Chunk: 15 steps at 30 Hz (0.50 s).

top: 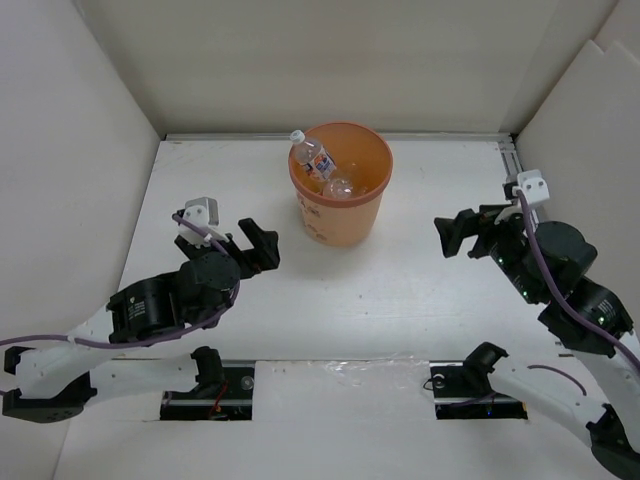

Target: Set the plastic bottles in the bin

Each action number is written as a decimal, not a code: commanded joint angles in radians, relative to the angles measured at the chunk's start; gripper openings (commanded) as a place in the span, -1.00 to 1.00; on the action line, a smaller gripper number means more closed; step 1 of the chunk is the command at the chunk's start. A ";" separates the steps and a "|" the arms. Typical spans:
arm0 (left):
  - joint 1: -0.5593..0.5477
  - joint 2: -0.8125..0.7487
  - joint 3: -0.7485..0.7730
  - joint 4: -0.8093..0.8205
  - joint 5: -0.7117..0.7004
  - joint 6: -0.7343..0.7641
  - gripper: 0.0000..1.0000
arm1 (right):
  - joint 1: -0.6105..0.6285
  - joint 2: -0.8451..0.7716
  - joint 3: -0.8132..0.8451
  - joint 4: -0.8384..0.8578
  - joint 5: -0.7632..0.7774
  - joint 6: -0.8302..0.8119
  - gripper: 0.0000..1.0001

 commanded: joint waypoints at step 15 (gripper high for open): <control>-0.005 -0.268 -0.105 -0.209 0.063 -0.255 1.00 | 0.004 -0.186 -0.087 -0.175 0.092 0.061 1.00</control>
